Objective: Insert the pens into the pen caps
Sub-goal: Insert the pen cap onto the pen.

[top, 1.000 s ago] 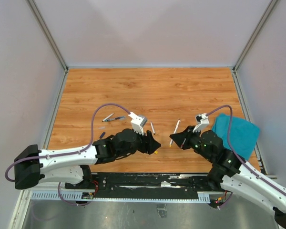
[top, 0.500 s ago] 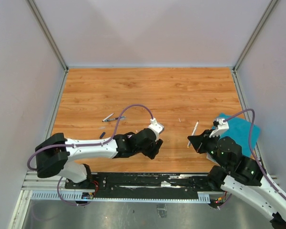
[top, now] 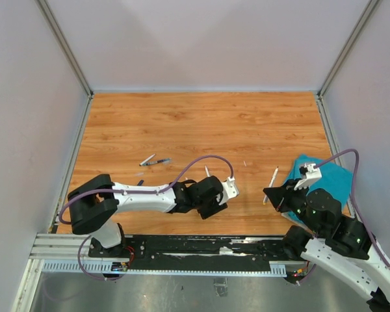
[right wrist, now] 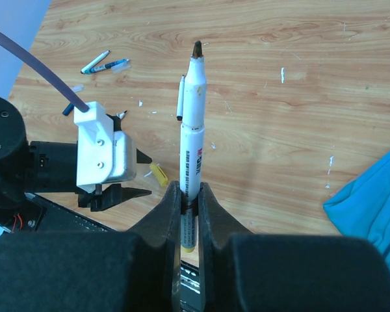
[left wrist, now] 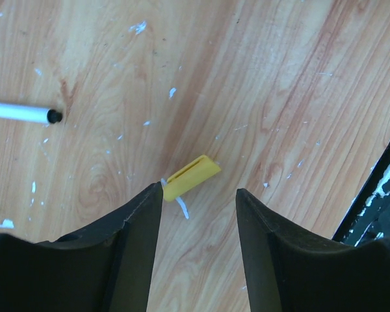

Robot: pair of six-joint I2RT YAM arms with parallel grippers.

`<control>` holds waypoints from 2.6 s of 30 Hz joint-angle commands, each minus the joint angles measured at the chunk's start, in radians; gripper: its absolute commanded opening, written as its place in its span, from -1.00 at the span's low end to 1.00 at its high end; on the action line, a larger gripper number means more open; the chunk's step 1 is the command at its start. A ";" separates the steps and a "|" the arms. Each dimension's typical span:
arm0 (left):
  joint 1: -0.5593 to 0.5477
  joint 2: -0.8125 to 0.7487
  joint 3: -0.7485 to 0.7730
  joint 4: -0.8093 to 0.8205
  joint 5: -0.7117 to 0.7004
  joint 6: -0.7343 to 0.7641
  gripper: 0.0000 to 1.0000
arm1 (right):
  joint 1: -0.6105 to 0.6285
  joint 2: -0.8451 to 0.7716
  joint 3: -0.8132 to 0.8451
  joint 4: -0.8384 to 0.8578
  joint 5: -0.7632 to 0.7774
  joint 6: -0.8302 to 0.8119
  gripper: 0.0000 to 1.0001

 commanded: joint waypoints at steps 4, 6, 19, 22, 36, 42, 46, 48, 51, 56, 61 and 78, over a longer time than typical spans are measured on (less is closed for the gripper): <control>0.044 0.076 0.072 -0.007 0.083 0.104 0.10 | 0.014 -0.035 0.014 -0.044 0.009 0.020 -0.99; 0.062 0.088 0.076 -0.009 0.115 0.110 0.11 | 0.014 -0.035 0.015 -0.048 0.010 0.019 -0.99; 0.119 0.157 0.092 -0.034 0.238 0.149 -0.26 | 0.014 -0.029 0.013 -0.049 0.005 0.022 -0.99; 0.132 0.178 0.100 -0.044 0.251 0.157 -0.32 | 0.014 -0.029 0.013 -0.049 0.006 0.024 -0.99; 0.143 0.183 0.091 -0.042 0.217 0.149 -0.74 | 0.014 -0.003 0.010 -0.023 -0.011 0.027 -0.99; 0.142 0.163 0.096 -0.055 0.151 0.088 -0.81 | 0.014 -0.001 0.006 -0.011 -0.017 0.029 -0.99; 0.143 0.146 0.100 -0.100 0.057 -0.025 -0.77 | 0.014 0.006 -0.001 -0.001 -0.020 0.029 -0.99; 0.143 0.136 0.095 -0.127 -0.022 -0.103 -0.75 | 0.014 0.009 -0.009 0.010 -0.024 0.029 -0.98; 0.141 0.121 0.080 -0.160 -0.094 -0.216 -0.74 | 0.014 0.022 -0.018 0.030 -0.039 0.030 -0.98; 0.135 0.089 0.062 -0.193 -0.139 -0.357 -0.72 | 0.014 0.045 -0.012 0.038 -0.058 0.027 -0.98; 0.133 0.099 0.072 -0.207 -0.150 -0.390 -0.71 | 0.014 0.037 -0.019 0.044 -0.064 0.036 -0.98; 0.135 0.128 0.062 -0.197 -0.123 -0.380 -0.31 | 0.014 0.019 -0.015 0.023 -0.077 0.045 -0.98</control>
